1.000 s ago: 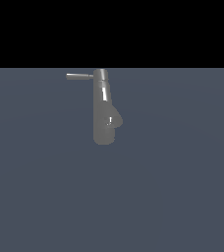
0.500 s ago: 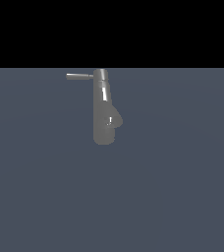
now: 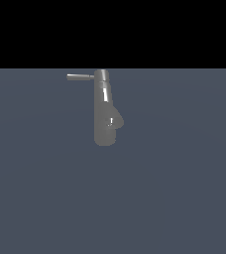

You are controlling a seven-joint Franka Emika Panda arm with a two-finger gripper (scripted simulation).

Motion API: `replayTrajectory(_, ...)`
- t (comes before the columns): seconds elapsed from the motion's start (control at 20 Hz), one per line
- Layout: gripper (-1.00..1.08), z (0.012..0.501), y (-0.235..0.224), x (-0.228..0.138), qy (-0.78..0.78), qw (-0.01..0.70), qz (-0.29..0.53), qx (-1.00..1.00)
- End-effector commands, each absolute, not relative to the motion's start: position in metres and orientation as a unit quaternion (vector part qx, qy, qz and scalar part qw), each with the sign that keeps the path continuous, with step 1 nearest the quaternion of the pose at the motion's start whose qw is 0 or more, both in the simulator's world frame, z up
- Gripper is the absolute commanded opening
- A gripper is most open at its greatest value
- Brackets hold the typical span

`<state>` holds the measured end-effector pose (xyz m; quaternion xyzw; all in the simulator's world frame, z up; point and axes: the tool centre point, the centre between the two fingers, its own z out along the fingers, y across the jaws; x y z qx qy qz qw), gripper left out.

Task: Turn on the faucet by rotating a designated handle.

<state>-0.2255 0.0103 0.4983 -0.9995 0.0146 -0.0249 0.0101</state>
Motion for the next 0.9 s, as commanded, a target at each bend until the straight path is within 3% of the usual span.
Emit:
replayTrajectory(0.0,-1.0,0.499,0.012,-0.217,0.029,0.011,-0.023,-0.999)
replayTrajectory(0.85,-1.0,0.485,0.034,-0.11,0.204,0.016,-0.004,-0.979)
